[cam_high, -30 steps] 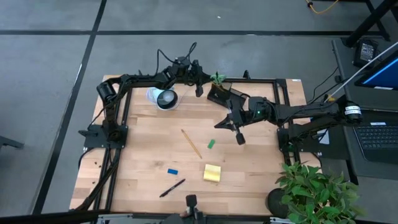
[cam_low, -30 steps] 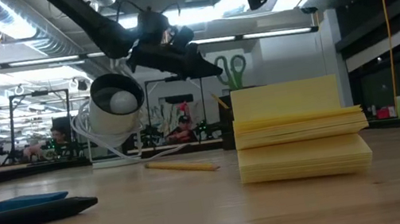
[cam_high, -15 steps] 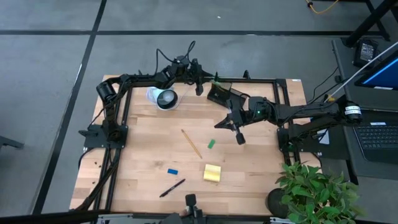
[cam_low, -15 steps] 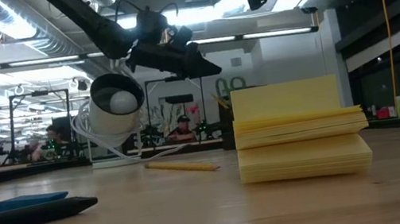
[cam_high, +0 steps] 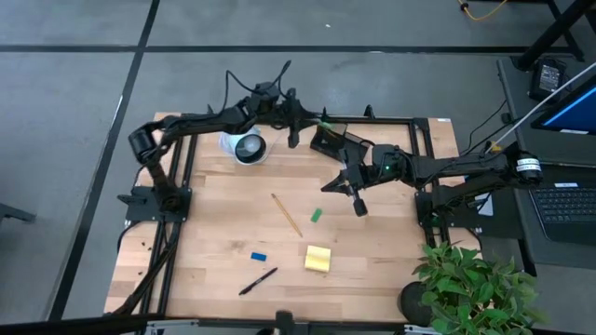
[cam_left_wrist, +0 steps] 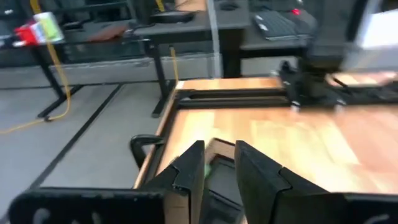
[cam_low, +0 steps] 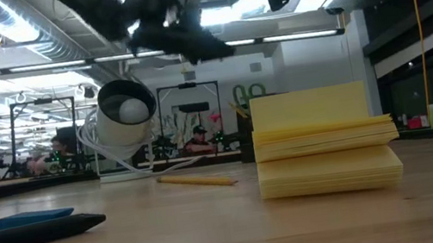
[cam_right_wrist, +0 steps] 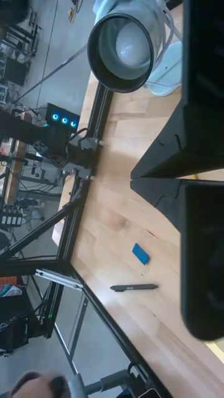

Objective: Pick and place office supplies into organizer
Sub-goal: Put the green eraser into the desk organizer

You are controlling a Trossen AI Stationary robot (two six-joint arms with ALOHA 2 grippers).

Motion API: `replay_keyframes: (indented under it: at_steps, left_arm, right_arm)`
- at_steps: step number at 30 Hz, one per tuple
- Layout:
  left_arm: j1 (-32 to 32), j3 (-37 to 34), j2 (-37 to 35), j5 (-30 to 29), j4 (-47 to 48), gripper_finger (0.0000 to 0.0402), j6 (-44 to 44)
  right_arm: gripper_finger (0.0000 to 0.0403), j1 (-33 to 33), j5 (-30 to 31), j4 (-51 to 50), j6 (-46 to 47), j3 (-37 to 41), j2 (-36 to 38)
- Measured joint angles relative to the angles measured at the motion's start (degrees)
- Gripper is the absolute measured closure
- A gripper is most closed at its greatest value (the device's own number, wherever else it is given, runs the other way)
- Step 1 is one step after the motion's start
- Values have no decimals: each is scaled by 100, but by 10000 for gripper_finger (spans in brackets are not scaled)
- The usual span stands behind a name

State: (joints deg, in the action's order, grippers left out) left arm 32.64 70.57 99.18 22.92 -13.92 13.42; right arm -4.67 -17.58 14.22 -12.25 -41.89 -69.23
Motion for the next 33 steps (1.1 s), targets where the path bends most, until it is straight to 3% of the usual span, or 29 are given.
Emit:
replay_keyframes:
  at_steps: [8,14,18,23,26,33]
  left_arm:
    - [-636,0,-1212,-140,1624,344,577]
    - [-1261,-80,-1818,-150,2573,369,882]
    - [-1602,-395,-2161,-385,2528,397,686]
    - [-1970,-1102,-2495,-494,2213,400,308]
    - [-2169,-1624,-2730,-534,1818,400,273]
    - [-2495,-2769,-3432,-1420,703,400,-208]
  right_arm:
    - [398,0,-2,-71,-4,0,0]
    - [398,-2,0,-681,-20,0,-2]
    - [398,0,0,-921,-22,0,-4]
    - [399,17,3,-1252,101,0,-4]
    - [399,84,345,-1507,53,0,-4]
    - [399,125,556,-1798,9,0,-17]
